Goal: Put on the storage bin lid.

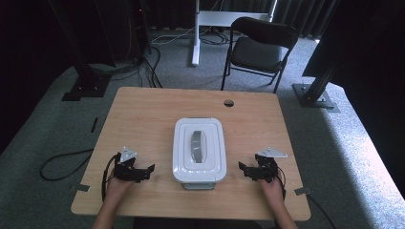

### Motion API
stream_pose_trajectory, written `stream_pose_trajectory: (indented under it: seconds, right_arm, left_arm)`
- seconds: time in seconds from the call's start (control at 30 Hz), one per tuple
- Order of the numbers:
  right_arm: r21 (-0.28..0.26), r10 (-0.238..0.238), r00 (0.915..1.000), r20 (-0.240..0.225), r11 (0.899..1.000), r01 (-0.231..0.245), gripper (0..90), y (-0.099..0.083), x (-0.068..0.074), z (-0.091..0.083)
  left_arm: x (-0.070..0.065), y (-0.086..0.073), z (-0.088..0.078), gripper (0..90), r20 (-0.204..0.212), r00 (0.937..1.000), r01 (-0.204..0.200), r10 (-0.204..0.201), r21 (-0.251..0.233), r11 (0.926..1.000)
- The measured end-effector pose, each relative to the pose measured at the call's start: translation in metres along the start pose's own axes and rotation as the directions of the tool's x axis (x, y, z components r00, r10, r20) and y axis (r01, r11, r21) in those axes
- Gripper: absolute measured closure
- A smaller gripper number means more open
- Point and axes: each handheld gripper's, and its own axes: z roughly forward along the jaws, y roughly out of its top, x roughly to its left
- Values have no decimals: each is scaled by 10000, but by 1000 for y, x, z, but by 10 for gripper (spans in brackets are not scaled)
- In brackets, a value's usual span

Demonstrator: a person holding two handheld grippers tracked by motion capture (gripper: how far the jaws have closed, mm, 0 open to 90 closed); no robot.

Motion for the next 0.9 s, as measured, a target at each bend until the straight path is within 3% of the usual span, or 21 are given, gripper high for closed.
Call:
stream_pose_trajectory:
  seconds: [0.5,0.6,0.9]
  right_arm:
    - [-308,681,9905,1191,9974,-649,135,-15,-22,-21]
    - [-340,718,9857,1524,9972,-673,132,-19,-27,-25]
    - [-483,1186,9760,1828,9926,-1116,132,-27,-41,-37]
  left_arm:
    - [19,-15,-15,12,-840,9953,483,-473,96,9988]
    - [24,-19,-19,12,-1048,9928,594,-581,94,9982]
    - [39,-29,-32,12,-1600,9808,1138,-1114,61,9935]
